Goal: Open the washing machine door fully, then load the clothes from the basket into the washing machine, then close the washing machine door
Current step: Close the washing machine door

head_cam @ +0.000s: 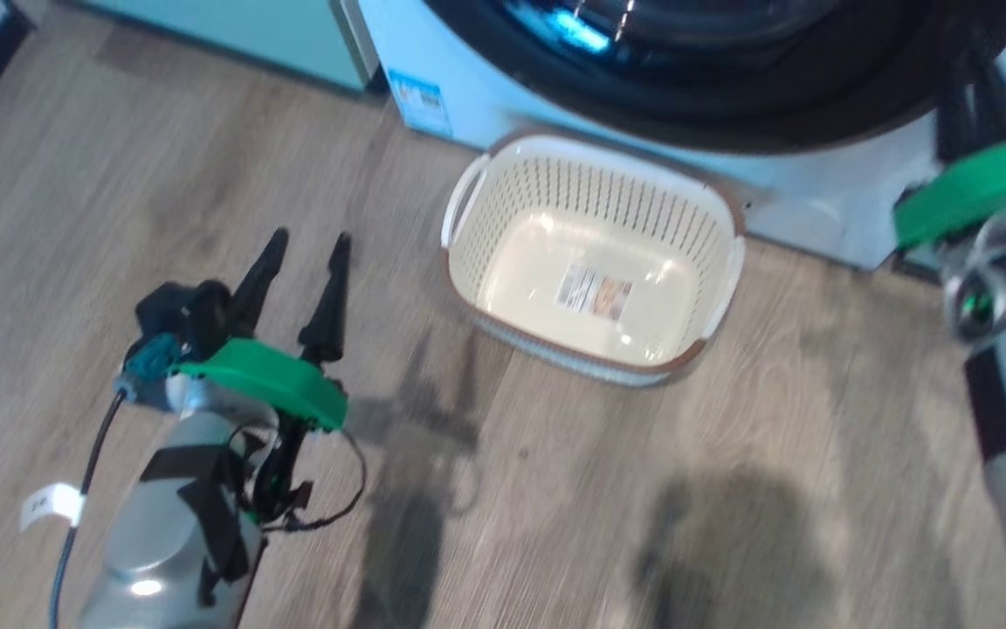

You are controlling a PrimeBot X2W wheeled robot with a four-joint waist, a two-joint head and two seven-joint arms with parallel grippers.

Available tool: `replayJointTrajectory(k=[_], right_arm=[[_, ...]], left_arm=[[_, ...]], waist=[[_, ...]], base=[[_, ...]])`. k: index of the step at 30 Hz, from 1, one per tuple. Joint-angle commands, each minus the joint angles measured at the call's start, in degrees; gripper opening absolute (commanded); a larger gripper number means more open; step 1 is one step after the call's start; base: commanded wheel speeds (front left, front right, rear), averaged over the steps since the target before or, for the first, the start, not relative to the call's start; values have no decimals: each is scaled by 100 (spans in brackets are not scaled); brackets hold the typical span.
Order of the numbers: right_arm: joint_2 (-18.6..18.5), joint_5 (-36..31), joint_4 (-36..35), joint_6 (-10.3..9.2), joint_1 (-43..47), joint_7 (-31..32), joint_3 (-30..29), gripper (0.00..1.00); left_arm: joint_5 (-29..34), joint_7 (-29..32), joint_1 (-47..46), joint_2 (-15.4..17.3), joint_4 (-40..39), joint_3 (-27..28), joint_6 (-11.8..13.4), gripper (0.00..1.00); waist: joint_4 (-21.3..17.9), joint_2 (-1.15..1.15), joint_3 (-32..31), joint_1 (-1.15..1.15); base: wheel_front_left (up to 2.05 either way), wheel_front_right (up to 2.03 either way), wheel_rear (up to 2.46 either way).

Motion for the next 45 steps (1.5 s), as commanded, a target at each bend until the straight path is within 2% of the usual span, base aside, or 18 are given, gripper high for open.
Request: replayJointTrajectory(k=[1,2,8,14,27,33,45], right_arm=[[76,77,-253,-19,26,-31,152,69],[76,242,-380,-19,303,-31,291,100],[76,572,-698,-19,1133,-31,370,100],[76,526,-1023,-19,1912,-31,-71,100],[76,231,-1787,-19,3398,-31,-1020,100],[76,150,-2074,-19,3945,-31,-1019,100],[76,132,-2507,-19,4666,-31,-844,100]], left_arm=[[-22,-36,-4,273,-121,228,-7,100],[-34,-36,36,339,-90,258,-7,100],[-113,-36,219,519,75,411,-7,100],[-170,-36,472,705,208,567,-7,100],[-278,-36,829,985,183,611,-7,100],[-300,-36,905,1015,210,641,-7,100],[-225,-36,1272,931,281,770,-7,100]], waist=[[-83,0,-283,0],[-150,0,-489,0],[-424,0,-1119,0],[-735,0,-1599,0],[-1309,0,-2016,0],[-1485,0,-2108,0],[-1579,0,-2268,0]], base=[[0,0,0],[0,0,0],[0,0,0],[0,0,0],[0,0,0],[0,0,0],[0,0,0]])
